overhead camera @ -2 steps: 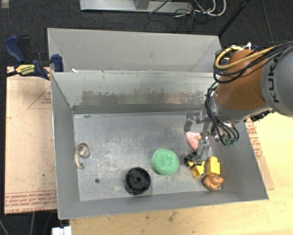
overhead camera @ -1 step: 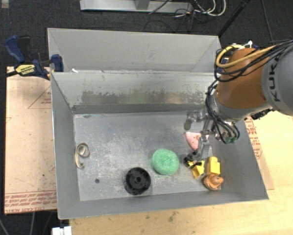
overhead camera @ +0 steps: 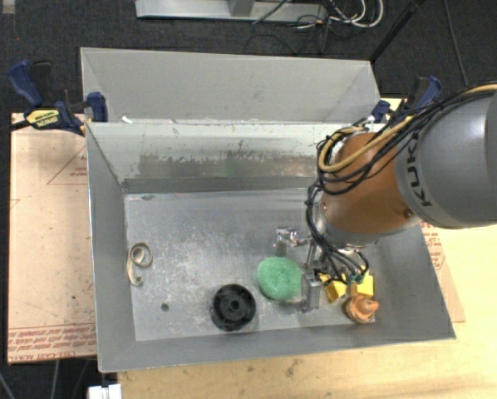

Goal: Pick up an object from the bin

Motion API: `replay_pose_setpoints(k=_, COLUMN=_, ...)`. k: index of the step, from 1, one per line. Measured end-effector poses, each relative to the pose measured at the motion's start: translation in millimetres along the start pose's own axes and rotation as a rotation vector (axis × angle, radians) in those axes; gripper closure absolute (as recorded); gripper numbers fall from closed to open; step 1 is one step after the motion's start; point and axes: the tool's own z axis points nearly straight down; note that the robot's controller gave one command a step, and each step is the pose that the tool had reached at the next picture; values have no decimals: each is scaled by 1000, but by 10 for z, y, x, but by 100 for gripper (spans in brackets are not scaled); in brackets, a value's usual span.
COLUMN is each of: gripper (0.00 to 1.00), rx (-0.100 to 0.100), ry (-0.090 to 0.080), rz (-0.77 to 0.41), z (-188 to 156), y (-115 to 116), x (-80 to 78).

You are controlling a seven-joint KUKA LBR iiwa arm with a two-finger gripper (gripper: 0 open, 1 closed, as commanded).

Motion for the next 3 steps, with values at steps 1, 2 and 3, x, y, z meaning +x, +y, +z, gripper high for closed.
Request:
replay_pose_setpoints(k=1, gripper=0, rx=-2, ry=3, rz=22, z=19, y=179, x=44)
replay_pose_setpoints(k=2, gripper=0, rx=-1, ry=-2, rz=35, z=-152, y=139, x=15)
replay_pose_setpoints(k=3, gripper=0, rx=-1, ry=3, rz=91, z=219, y=203, x=114)
